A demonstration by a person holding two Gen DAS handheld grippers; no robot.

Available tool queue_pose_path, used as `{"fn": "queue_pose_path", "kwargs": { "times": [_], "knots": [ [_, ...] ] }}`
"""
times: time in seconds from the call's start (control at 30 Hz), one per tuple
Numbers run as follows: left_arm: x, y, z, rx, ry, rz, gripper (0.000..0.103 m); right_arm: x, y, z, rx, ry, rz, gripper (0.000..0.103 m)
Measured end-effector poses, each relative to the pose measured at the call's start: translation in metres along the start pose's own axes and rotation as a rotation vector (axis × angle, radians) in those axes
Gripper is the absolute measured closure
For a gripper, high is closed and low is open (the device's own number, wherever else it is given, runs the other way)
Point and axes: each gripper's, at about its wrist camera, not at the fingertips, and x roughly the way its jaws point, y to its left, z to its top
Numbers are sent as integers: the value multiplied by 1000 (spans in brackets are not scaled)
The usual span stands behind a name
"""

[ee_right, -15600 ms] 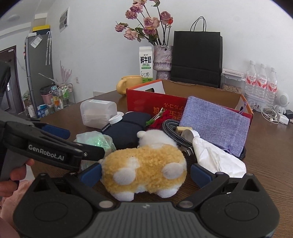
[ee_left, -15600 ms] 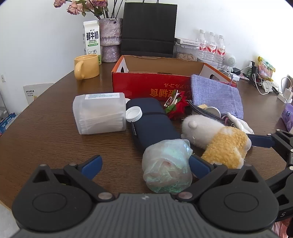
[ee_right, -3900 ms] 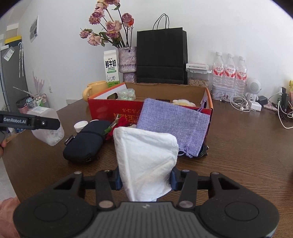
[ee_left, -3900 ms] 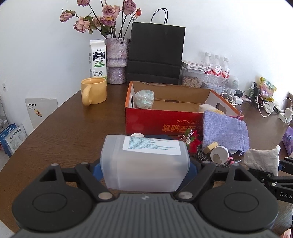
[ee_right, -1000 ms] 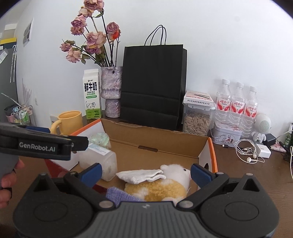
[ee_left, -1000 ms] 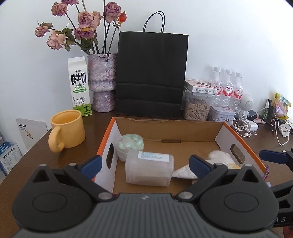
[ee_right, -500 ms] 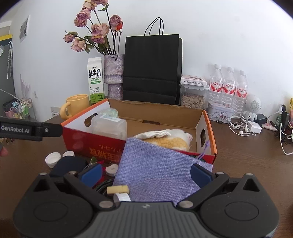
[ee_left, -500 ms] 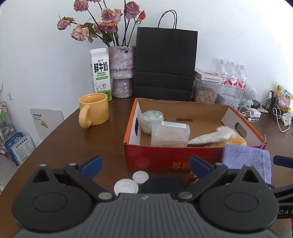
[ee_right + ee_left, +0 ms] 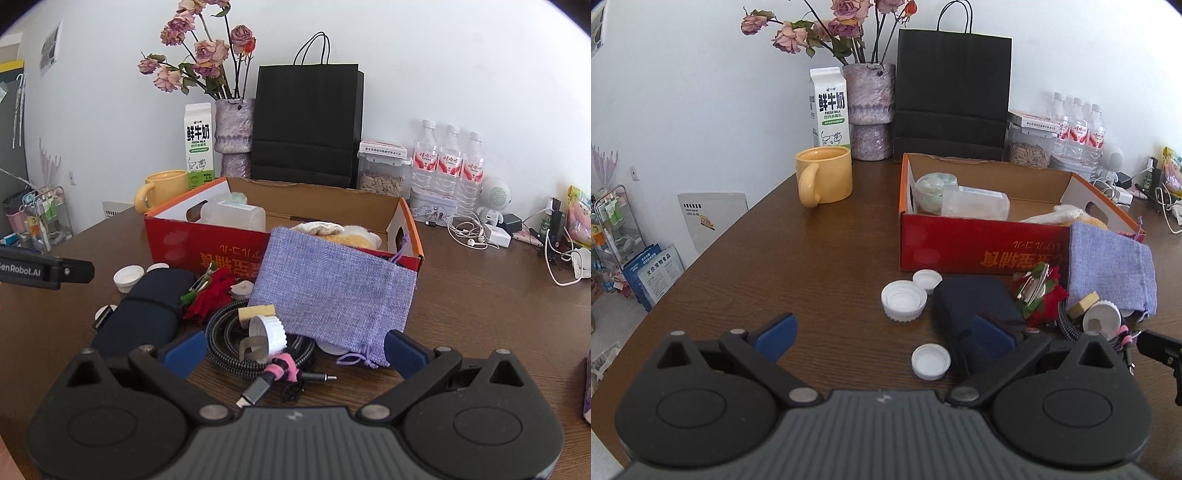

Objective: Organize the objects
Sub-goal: 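Move both tools back toward the remaining items on the table, then grasp a white bottle cap with the left tool while the right tool grasps a white round cap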

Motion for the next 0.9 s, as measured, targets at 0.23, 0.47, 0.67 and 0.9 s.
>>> {"fn": "queue_pose_path", "kwargs": {
  "times": [0.23,0.47,0.67,0.9],
  "knots": [
    [6,8,-16,5,43,15,0,-5,10,-7,-26,-4,35,31],
    [15,10,-22,15,63,15,0,9,27,-3,-50,20,91,62],
    [24,9,-25,35,74,3,0,19,24,1,-42,4,33,62],
    [36,2,-30,62,103,-24,17,36,14,4,-36,31,14,62]
  ]
}}
